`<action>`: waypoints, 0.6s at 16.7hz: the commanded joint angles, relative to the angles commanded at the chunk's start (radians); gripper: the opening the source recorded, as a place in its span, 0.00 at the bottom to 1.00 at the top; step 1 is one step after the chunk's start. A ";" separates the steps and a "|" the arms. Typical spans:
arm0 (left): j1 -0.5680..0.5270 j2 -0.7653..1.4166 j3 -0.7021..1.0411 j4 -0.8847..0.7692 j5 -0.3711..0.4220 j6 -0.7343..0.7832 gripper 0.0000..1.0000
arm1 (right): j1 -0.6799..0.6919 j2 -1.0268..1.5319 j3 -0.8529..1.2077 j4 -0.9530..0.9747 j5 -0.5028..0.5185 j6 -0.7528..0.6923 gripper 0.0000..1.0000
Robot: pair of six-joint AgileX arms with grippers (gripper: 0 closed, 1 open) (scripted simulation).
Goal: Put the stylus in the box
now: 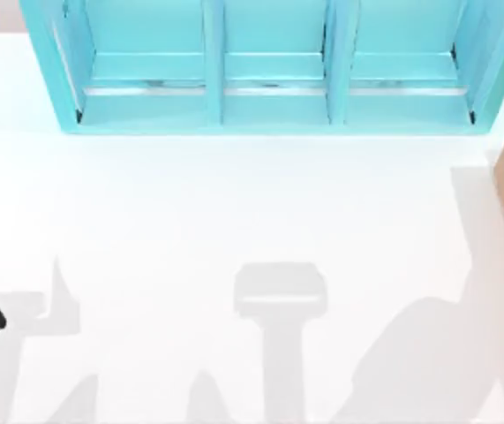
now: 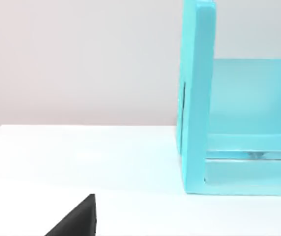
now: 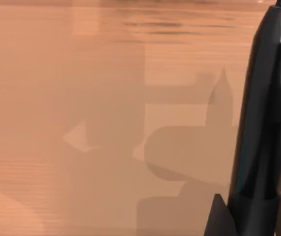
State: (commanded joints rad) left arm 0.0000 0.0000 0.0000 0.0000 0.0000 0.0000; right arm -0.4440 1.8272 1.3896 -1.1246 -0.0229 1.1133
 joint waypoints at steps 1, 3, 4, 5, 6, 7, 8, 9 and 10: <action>0.000 0.000 0.000 0.000 0.000 0.000 1.00 | 0.011 -0.001 -0.027 0.023 0.005 0.010 0.00; 0.000 0.000 0.000 0.000 0.000 0.000 1.00 | 0.018 -0.006 -0.072 0.075 0.001 0.025 0.00; 0.000 0.000 0.000 0.000 0.000 0.000 1.00 | 0.015 -0.010 -0.088 0.100 -0.008 0.030 0.00; 0.000 0.000 0.000 0.000 0.000 0.000 1.00 | 0.009 -0.014 -0.099 0.121 -0.018 0.034 0.00; 0.000 0.000 0.000 0.000 0.000 0.000 1.00 | 0.004 -0.017 -0.105 0.135 -0.026 0.036 0.00; 0.000 0.000 0.000 0.000 0.000 0.000 1.00 | 0.002 -0.017 -0.107 0.139 -0.028 0.037 0.00; 0.000 0.000 0.000 0.000 0.000 0.000 1.00 | 0.002 -0.017 -0.107 0.139 -0.028 0.037 0.00; 0.000 0.000 0.000 0.000 0.000 0.000 1.00 | 0.002 -0.017 -0.107 0.139 -0.028 0.037 0.00; 0.000 0.000 0.000 0.000 0.000 0.000 1.00 | 0.002 -0.017 -0.107 0.139 -0.028 0.037 0.00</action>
State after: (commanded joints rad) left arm 0.0000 0.0000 0.0000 0.0000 0.0000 0.0000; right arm -0.4417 1.8098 1.2823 -0.9860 -0.0514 1.1502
